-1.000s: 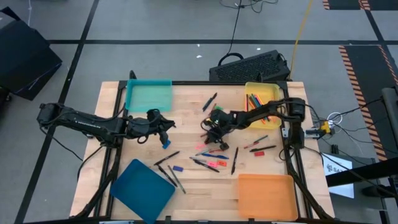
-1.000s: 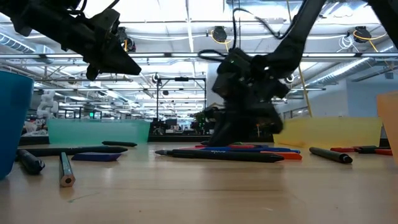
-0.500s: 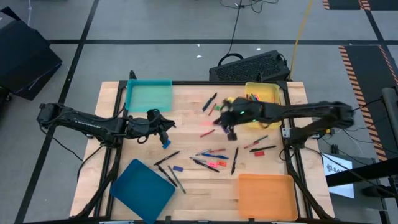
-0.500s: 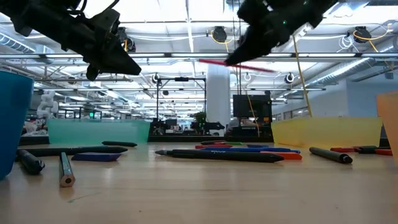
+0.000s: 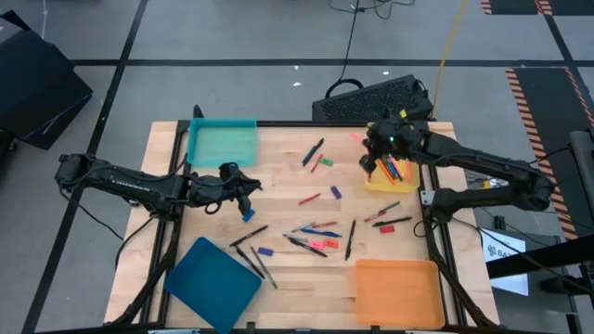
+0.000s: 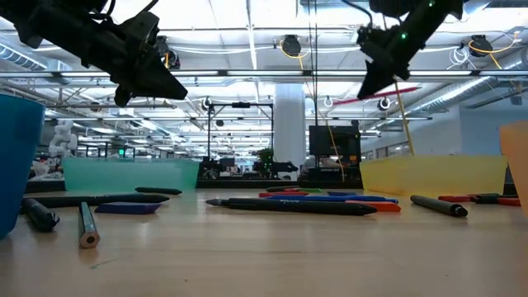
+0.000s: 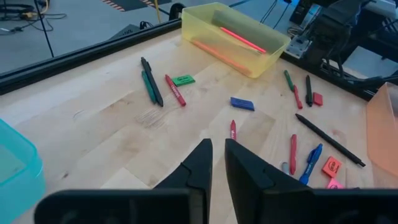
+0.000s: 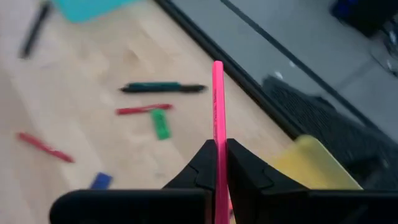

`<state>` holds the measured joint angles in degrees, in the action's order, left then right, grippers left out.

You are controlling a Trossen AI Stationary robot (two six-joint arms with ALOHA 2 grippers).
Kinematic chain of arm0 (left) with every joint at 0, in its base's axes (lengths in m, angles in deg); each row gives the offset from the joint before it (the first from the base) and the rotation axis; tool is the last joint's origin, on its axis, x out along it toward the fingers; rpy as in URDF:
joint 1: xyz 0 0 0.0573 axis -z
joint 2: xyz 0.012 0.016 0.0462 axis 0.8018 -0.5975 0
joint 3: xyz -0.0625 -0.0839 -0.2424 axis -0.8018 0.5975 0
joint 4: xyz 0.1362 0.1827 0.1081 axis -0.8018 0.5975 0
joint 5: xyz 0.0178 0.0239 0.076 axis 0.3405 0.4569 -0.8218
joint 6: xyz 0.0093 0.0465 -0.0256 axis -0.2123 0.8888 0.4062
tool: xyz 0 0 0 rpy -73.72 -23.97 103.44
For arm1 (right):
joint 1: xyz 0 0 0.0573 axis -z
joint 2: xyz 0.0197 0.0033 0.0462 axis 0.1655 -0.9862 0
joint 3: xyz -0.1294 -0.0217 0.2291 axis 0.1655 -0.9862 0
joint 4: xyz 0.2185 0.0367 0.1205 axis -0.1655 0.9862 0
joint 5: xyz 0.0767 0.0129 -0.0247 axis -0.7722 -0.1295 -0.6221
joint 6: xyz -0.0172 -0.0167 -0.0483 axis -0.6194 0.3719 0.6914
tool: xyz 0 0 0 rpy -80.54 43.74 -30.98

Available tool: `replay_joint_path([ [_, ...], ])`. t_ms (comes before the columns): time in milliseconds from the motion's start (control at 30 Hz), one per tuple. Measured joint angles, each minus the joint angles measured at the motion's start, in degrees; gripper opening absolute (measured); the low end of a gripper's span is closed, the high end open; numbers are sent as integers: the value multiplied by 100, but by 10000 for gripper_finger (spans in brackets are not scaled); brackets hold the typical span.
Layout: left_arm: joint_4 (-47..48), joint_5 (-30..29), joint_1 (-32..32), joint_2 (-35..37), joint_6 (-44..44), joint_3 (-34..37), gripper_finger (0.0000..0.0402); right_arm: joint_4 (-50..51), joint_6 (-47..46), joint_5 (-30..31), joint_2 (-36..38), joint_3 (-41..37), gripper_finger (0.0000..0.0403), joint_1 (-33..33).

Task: Sort crayons/erasers/pens/pencils in bins
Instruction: Put the pink pencil into the yellow bin

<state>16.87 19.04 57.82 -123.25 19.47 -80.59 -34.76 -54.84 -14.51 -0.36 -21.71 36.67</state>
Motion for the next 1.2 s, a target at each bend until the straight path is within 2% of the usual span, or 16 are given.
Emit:
replay_joint_path([
  [300, 0, 0, 0, 0, 0, 0, 47, 117, -548, 55, -236, 2, 13, 1437],
  [600, 0, 0, 1, 0, 0, -2, 47, 803, -1479, 765, -696, 2, 13, 2274],
  [800, 0, 0, 0, 0, 0, -2, 47, 688, -2298, 763, -1104, -383, 13, 2329],
  [1000, 0, 0, 2, 0, 0, -2, 47, -250, -2703, 732, -1409, -1254, 18, 2210],
  [1133, -2, -70, -9, 0, -91, -2, 47, -720, -2701, 726, -1454, -1639, 50, 2124],
  [1200, -5, -394, -40, -2, -322, -2, 47, -798, -2699, 719, -1454, -1704, 75, 2093],
])
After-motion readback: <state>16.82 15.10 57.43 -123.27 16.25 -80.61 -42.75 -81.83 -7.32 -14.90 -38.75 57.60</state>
